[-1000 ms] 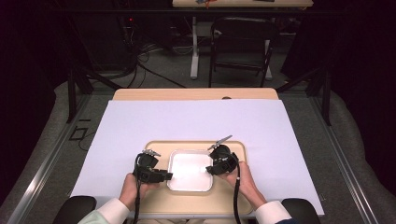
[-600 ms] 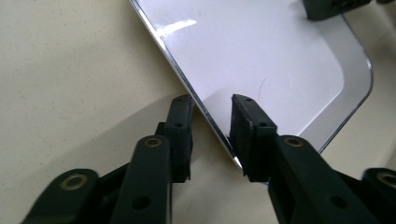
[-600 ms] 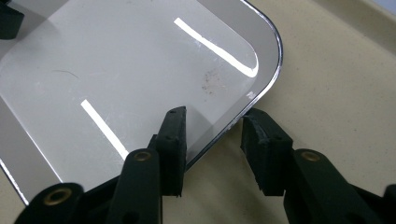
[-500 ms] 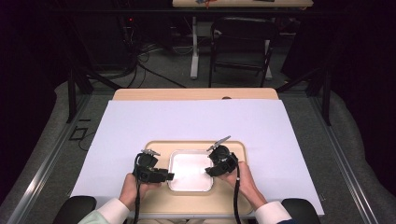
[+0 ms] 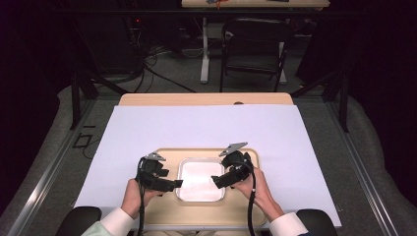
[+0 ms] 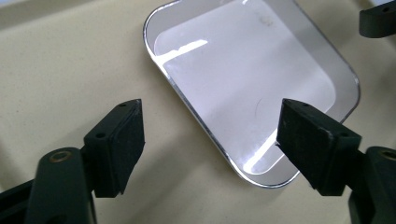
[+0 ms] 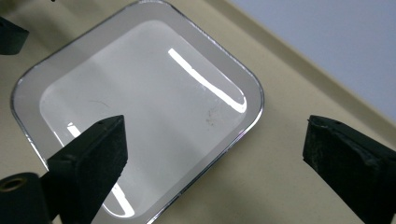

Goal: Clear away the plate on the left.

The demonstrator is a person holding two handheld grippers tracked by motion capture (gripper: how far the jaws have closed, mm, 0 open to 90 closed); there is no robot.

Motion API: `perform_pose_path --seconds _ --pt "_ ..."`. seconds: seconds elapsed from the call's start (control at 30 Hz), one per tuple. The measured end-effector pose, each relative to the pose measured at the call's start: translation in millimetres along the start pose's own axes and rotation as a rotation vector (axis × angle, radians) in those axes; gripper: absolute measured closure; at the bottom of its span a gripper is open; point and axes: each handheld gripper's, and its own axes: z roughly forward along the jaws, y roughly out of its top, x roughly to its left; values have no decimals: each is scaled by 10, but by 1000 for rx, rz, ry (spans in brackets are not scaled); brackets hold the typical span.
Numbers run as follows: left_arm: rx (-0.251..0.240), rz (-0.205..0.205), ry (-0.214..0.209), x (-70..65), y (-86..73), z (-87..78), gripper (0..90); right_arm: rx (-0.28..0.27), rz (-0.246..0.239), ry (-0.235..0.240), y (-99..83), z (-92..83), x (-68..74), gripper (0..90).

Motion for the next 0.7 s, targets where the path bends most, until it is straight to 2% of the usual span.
perform_pose_path --seconds 0.03,0.13,0.3,0.43,0.6,0.7 --pt "1 13 7 -6 6 -23 211 -18 -3 -6 4 -47 -2 40" --pt "-37 36 32 -32 30 -127 161 -65 -4 -9 9 -184 -36 0" --pt "-91 60 66 -18 84 -300 99 -146 11 -26 4 -428 -90 0" --pt "-132 54 89 17 68 -455 30 -184 16 -38 -20 -569 -125 0" --pt "-172 53 131 78 -25 -610 0 -213 27 -58 -111 -729 -190 0" --pt "-186 81 177 99 -85 -721 0 -235 21 -100 -194 -842 -224 0"
